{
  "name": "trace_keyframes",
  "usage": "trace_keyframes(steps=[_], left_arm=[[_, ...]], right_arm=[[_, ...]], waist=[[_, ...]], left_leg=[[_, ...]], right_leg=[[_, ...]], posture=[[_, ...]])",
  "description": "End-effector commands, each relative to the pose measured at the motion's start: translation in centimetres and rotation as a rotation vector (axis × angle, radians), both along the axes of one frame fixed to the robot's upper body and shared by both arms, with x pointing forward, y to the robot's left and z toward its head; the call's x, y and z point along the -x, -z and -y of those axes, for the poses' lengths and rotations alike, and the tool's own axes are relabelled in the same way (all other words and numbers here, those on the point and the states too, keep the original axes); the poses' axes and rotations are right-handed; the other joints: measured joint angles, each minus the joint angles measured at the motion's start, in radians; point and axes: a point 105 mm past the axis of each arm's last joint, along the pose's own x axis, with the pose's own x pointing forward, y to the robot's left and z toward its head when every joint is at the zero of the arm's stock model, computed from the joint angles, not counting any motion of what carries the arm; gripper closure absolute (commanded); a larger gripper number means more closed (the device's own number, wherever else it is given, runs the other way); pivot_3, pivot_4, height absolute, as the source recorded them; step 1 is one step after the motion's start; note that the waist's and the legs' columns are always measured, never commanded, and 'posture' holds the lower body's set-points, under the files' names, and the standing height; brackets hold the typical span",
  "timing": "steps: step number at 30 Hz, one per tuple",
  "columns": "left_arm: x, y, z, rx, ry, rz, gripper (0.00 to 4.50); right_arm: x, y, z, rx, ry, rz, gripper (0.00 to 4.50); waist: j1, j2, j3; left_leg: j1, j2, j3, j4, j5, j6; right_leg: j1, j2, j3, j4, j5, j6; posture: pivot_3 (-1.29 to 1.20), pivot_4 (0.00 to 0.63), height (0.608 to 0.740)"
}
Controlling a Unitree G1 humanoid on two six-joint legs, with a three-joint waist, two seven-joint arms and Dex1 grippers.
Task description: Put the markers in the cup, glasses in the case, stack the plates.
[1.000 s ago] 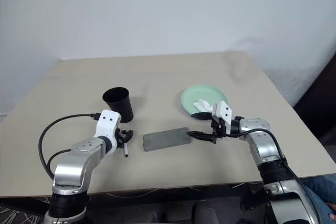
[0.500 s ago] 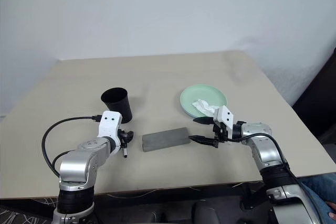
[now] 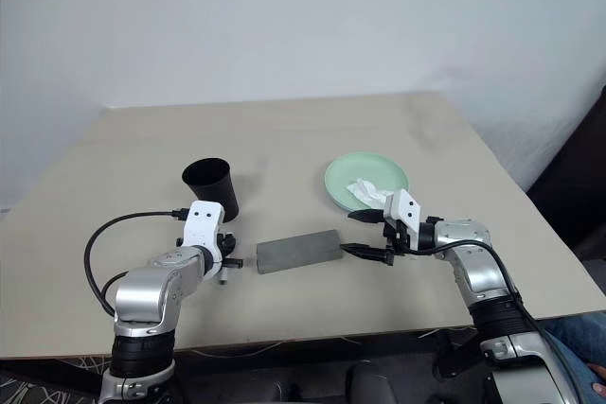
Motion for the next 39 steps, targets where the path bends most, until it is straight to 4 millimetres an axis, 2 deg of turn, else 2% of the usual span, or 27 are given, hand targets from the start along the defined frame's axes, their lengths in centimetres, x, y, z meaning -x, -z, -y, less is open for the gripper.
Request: trace_keyframes(steps=[1,6,9,14,16,19,21,24,29,34,39], left_arm=[[-0.6,-0.7,-0.3,-0.005,-0.009,0.038,4.40],[-0.9,-0.9,-0.3,-0.006,0.006,0.046,4.40],[-1.1,-1.8,0.7,-0.006,0.099,0.093,4.40],[-1.0,-4.3,3.6,0.026,0.366,0.231,4.40],[-1.2,-6.2,4.5,0.029,0.473,0.352,4.40],[-1.7,-8.5,5.0,0.041,0.538,0.495,4.40],[-2.3,-10.1,4.9,0.052,0.535,0.594,4.40],[-3.9,-13.6,3.7,0.038,0.465,0.817,4.40],[-5.4,-16.8,1.7,-0.025,0.348,1.051,4.40],[-7.0,-18.0,-0.7,-0.107,0.230,1.157,4.40],[-8.1,-17.7,-2.4,-0.165,0.181,1.199,4.40]], right_arm=[[-0.4,-1.9,0.0,-0.008,-0.008,0.071,0.88],[-0.5,-2.0,0.2,-0.003,-0.005,0.074,0.88],[-0.6,-2.2,0.2,-0.002,-0.004,0.076,0.88],[-0.8,-2.2,0.1,-0.001,-0.004,0.079,0.88],[-0.8,-2.3,0.0,-0.002,-0.005,0.082,0.88],[-1.0,-2.3,-0.1,-0.003,-0.002,0.090,0.88],[-1.1,-2.5,-0.1,-0.005,0.002,0.098,0.88],[-1.2,-3.7,-0.3,-0.040,-0.003,0.107,0.88],[-0.6,-6.0,-0.7,-0.121,-0.038,0.077,0.88],[-0.1,-7.2,-0.8,-0.143,-0.048,0.087,0.88],[0.1,-7.2,-0.7,-0.136,-0.038,0.092,0.88]], waist=[[0.000,0.000,0.000],[0.000,0.000,0.000],[0.000,0.000,0.000],[0.000,0.000,0.000],[0.000,0.000,0.000],[0.000,0.000,0.000],[0.000,0.000,0.001],[0.001,-0.001,0.001],[0.001,-0.001,0.000],[0.005,-0.001,0.000],[0.005,-0.001,0.000]], left_leg=[[0.000,0.000,0.000,0.000,0.000,0.000],[0.001,0.000,0.000,0.000,-0.001,-0.002],[0.002,0.001,0.000,0.000,-0.001,-0.002],[0.002,0.001,0.001,-0.001,-0.001,-0.002],[0.002,0.001,0.001,-0.002,-0.001,-0.002],[0.002,0.001,0.001,-0.003,-0.001,-0.002],[0.002,0.001,0.001,-0.004,-0.001,-0.002],[0.002,0.002,0.002,-0.004,-0.001,-0.001],[0.002,0.002,0.002,-0.004,0.000,0.000],[0.001,0.002,0.002,-0.004,-0.001,0.001],[0.001,0.001,0.002,-0.004,-0.001,0.002]], right_leg=[[0.000,0.000,0.000,0.000,0.000,0.000],[0.002,0.000,0.000,0.000,0.000,0.000],[0.003,0.000,0.000,0.000,0.000,0.000],[0.002,0.001,0.000,-0.001,0.000,0.000],[0.002,0.001,0.000,-0.001,0.000,0.000],[0.000,0.001,0.000,-0.001,0.000,0.000],[0.000,0.001,0.000,-0.001,0.000,0.000],[0.000,0.001,0.000,-0.002,0.000,0.000],[0.000,0.001,0.000,-0.002,0.000,0.000],[0.000,0.000,0.000,-0.003,0.000,0.000],[0.000,0.000,-0.001,-0.004,0.000,0.000]], posture=[[0.00,0.000,0.740],[0.00,0.000,0.740],[0.00,0.000,0.740],[0.00,0.000,0.740],[0.00,0.000,0.740],[0.00,0.000,0.740],[0.00,0.000,0.740],[0.00,0.000,0.740],[0.00,0.000,0.740],[0.00,0.000,0.740],[0.00,0.000,0.740]])
